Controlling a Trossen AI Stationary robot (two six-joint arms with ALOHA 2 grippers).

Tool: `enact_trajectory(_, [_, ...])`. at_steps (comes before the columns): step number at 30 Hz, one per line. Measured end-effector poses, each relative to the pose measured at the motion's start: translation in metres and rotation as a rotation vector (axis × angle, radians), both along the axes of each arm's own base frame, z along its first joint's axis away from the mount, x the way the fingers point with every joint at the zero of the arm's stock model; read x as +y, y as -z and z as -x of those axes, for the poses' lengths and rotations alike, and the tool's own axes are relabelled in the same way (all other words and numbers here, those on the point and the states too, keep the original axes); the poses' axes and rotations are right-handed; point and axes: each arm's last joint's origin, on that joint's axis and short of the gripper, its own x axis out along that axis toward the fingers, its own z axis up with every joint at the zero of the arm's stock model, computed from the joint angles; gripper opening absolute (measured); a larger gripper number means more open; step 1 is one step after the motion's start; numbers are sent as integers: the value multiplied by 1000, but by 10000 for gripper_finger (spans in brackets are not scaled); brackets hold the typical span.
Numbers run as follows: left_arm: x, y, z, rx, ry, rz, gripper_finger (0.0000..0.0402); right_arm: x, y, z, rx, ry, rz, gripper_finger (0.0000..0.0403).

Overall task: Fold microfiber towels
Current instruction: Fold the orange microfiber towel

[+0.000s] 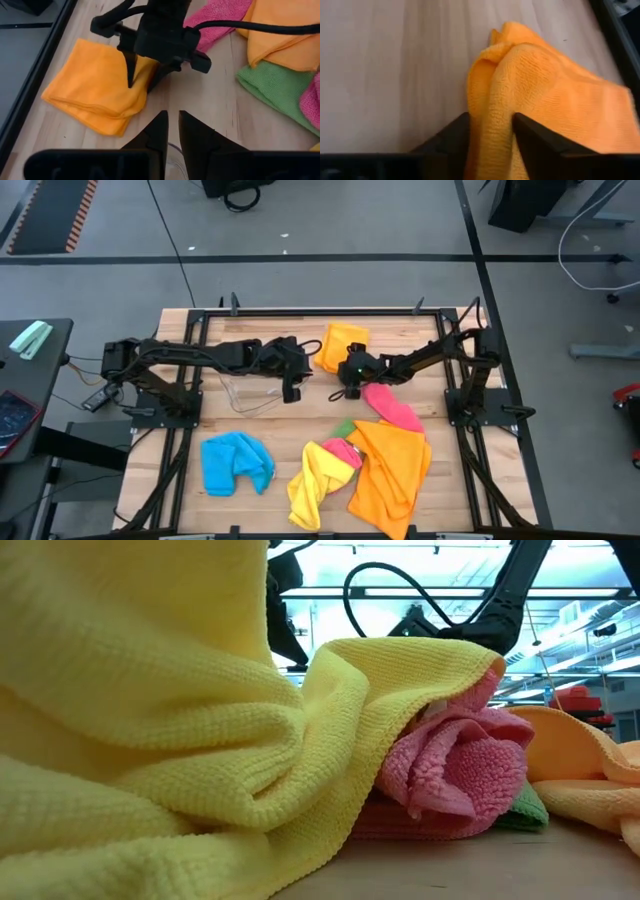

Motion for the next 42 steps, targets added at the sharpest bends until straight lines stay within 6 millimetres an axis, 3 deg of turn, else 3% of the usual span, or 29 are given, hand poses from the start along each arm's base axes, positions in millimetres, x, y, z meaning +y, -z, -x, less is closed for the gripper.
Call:
enact_trajectory(5, [-8, -1, -2, -15, 29, -4, 59, 0, -1, 5, 35, -79, -96, 43])
enact_trajectory(8, [-13, 0, -5, -20, 46, -4, 67, 6, -12, 12, 63, -144, -157, 11])
enact_trajectory(14, [-22, 20, -24, -31, 88, -20, 107, 17, -54, 30, -3, -223, -333, 9])
enact_trajectory(19, [-29, 41, -44, -72, 128, -45, 155, 25, -78, 40, -62, -230, -455, 9])
enact_trajectory(25, [-28, 59, -58, -99, 118, -105, 215, 27, -84, 45, -81, -193, -503, 8])
enact_trajectory(31, [-27, 77, -68, -107, 107, -136, 263, 25, -70, 38, -52, -144, -539, 7])
enact_trajectory(42, [-24, 101, -80, -103, 62, -182, 274, 17, -72, 34, -131, -85, -595, 7])
